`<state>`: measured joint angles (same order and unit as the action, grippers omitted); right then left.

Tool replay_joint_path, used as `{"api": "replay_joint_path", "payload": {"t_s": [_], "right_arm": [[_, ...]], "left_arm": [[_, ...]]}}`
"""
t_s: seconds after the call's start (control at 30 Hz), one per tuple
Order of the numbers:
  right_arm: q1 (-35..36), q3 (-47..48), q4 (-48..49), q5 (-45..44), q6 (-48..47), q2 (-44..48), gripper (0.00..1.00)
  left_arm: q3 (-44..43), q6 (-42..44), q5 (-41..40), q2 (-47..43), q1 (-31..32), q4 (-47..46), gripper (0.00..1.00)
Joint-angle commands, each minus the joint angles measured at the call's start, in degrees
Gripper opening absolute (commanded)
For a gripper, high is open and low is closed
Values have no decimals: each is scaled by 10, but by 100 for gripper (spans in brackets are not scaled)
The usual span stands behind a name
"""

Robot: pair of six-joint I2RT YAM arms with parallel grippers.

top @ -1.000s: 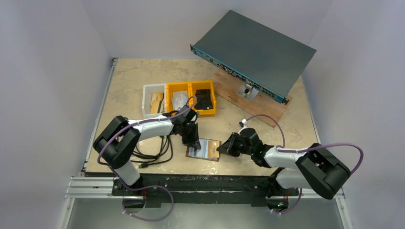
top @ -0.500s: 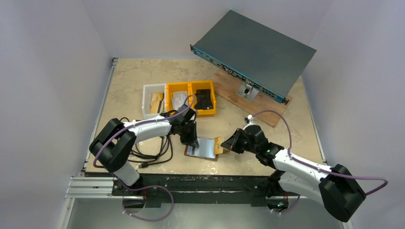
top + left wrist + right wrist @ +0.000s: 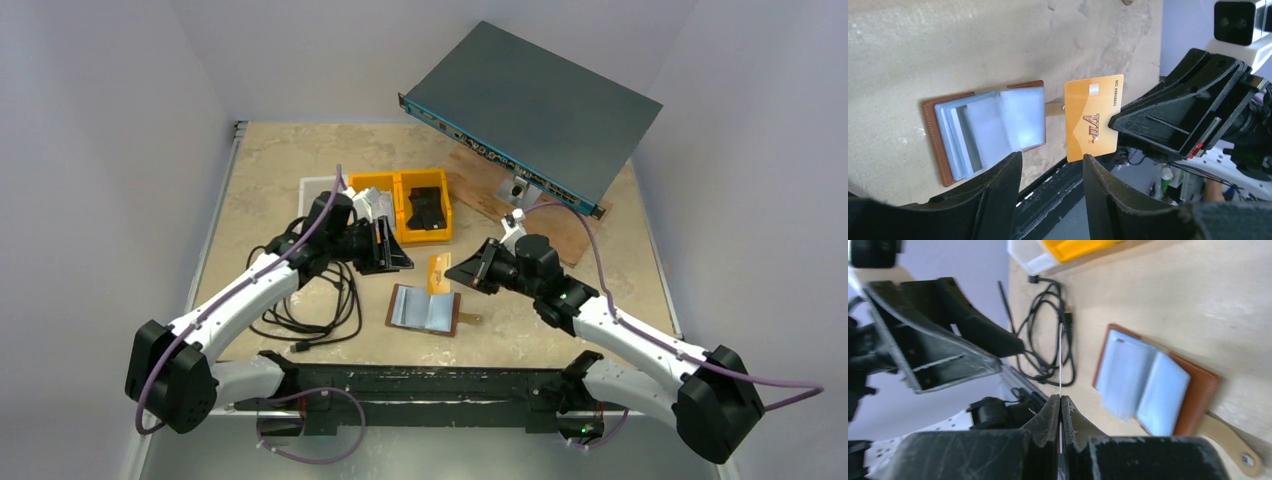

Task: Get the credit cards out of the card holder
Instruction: Place the credit card in the storage box.

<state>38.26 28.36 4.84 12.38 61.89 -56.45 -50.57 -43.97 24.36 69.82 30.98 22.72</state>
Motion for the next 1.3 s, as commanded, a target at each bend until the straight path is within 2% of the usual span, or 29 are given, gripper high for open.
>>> {"api": "replay_joint_path", "payload": {"t_s": [0.0, 0.27, 0.4, 0.57, 0.63, 0.77, 0.8, 0.83, 0.9, 0.97, 1.03, 1.13, 1.27], "right_arm": [[-6, 43, 93, 86, 25, -23, 0], [-6, 67, 164, 146, 55, -66, 0], [-6, 70, 169, 153, 55, -77, 0], [-6, 62, 182, 153, 61, -79, 0], [-6, 61, 181, 152, 61, -80, 0], [-6, 59, 175, 145, 53, -81, 0], [-6, 62, 167, 139, 47, -83, 0], [-6, 66, 153, 130, 39, -84, 4], [-6, 80, 106, 108, 16, -82, 25], [-6, 96, 51, 75, -14, -76, 50], [-6, 113, -6, 37, -49, -69, 66], [-6, 131, -66, -4, -82, -59, 78], [-6, 144, -105, -42, -110, -53, 83]], "left_arm": [[41, -24, 134, -27, -34, -74, 48], [84, -95, 219, -36, -53, -196, 48], [107, -141, 246, -27, -57, -287, 43], [120, -170, 262, -9, -57, -332, 31], [124, -177, 265, -6, -57, -342, 24], [128, -184, 264, -5, -57, -347, 0], [128, -183, 260, -7, -57, -342, 0], [127, -179, 251, -10, -57, -328, 0], [117, -153, 220, -24, -58, -276, 0], [81, -97, 157, -39, -58, -136, 0], [46, -56, 81, -53, -65, -35, 0], [-19, -5, -74, -57, -88, 116, 0], [-105, 35, -273, -29, -116, 233, 0]]}}
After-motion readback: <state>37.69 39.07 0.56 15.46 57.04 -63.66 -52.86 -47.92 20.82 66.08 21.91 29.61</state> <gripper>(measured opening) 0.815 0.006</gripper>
